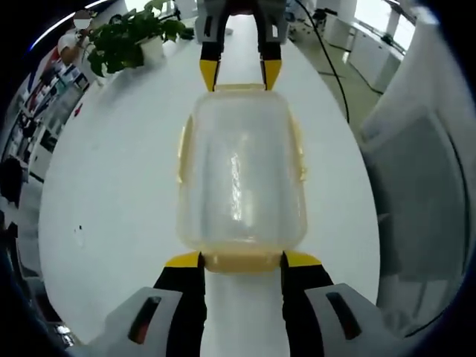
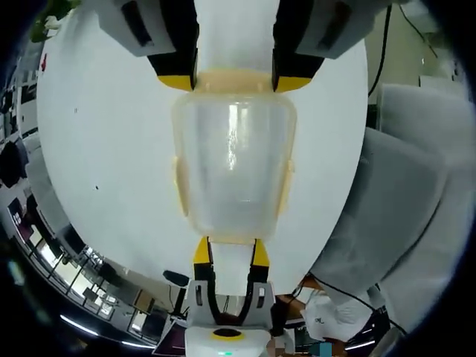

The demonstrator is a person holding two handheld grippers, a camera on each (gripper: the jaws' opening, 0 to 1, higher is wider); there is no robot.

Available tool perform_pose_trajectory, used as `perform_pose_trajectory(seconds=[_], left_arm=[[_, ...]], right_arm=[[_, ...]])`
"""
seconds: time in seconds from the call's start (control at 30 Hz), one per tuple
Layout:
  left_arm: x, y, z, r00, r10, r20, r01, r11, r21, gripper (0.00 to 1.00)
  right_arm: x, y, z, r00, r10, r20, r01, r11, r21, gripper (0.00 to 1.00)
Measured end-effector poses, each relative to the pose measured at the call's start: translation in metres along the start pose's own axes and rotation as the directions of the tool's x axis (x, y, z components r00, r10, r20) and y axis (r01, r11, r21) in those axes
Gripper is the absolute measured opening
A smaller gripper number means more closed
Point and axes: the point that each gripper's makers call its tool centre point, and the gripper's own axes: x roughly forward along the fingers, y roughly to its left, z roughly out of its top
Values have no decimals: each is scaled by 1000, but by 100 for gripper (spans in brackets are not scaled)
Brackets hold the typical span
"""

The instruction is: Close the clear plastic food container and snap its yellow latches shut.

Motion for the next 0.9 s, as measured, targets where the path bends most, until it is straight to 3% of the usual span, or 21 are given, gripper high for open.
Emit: perform_pose_trajectory(seconds=[0.9], left_arm=[[7,-3,0,1000,-15,19,15,1000,-3,39]], right_arm=[[10,5,-8,1000,19,-24,-18,1000,7,38]])
